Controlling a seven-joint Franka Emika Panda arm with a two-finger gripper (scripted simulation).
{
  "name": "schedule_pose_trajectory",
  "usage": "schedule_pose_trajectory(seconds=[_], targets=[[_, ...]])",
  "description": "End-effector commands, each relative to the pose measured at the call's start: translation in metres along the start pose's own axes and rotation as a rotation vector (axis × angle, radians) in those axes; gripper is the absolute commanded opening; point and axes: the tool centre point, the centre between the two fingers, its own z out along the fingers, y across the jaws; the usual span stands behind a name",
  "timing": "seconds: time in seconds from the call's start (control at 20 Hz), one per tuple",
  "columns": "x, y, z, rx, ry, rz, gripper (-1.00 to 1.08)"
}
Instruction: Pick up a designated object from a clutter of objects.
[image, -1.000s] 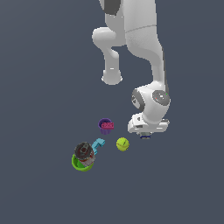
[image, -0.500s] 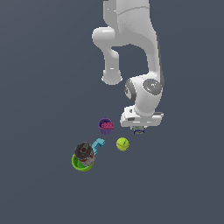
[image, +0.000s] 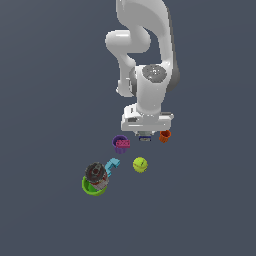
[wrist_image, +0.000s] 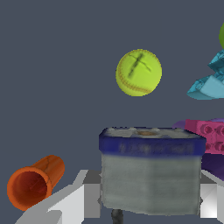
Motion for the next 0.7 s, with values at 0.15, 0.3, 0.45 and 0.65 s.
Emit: schedule_pose_trajectory(seconds=[0.15,0.3,0.45,0.65], targets=[[-0.014,0.043,-0.045,0.004,0.001,0.000,-1.00],[-0.021,0.068,-0.072,0.005,0.001,0.000,-1.00],[-0.029,0.094,-0.099,0.006,0.001,0.000,-1.00],[-0.038,0.127,-0.135,0.007,0.001,0.000,-1.00]])
